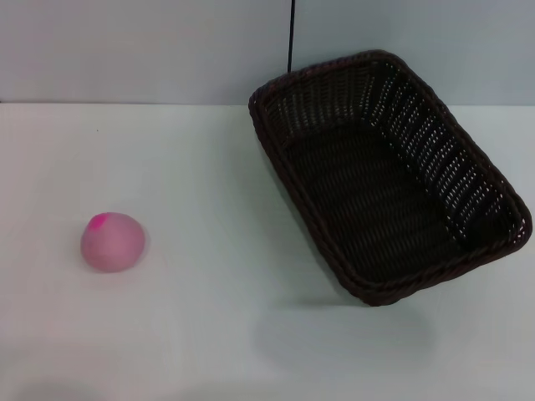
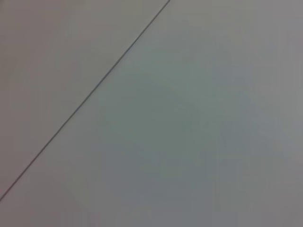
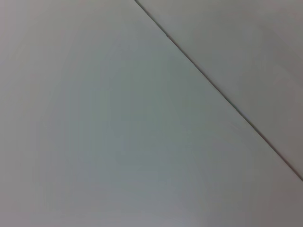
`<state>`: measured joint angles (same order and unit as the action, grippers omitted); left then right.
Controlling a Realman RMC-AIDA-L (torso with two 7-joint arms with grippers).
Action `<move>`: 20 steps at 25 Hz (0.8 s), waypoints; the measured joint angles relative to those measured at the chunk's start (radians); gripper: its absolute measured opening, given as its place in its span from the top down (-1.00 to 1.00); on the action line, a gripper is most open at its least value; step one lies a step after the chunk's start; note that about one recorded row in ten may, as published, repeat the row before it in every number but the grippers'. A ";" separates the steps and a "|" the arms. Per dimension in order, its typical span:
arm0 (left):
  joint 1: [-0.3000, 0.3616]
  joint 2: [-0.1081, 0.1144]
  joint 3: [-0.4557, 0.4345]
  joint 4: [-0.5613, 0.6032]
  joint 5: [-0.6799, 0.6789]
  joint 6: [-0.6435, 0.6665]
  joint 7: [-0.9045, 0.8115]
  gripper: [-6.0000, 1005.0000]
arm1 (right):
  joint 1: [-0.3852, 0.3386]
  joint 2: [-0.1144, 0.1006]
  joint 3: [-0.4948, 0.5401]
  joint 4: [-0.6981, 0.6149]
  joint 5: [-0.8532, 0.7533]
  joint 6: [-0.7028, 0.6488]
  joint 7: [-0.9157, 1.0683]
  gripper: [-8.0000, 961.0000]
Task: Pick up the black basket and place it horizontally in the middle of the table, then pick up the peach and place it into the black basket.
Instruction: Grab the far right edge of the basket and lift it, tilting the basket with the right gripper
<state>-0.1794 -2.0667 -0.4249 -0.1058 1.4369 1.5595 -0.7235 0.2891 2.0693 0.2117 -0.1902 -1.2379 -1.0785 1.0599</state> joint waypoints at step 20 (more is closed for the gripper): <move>-0.009 -0.001 0.002 0.000 0.002 0.044 -0.031 0.96 | -0.009 0.002 -0.008 0.006 -0.003 -0.052 0.052 -0.04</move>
<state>-0.1883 -2.0678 -0.4234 -0.1058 1.4388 1.6034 -0.7547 0.2798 2.0711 0.2033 -0.1844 -1.2413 -1.1309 1.1123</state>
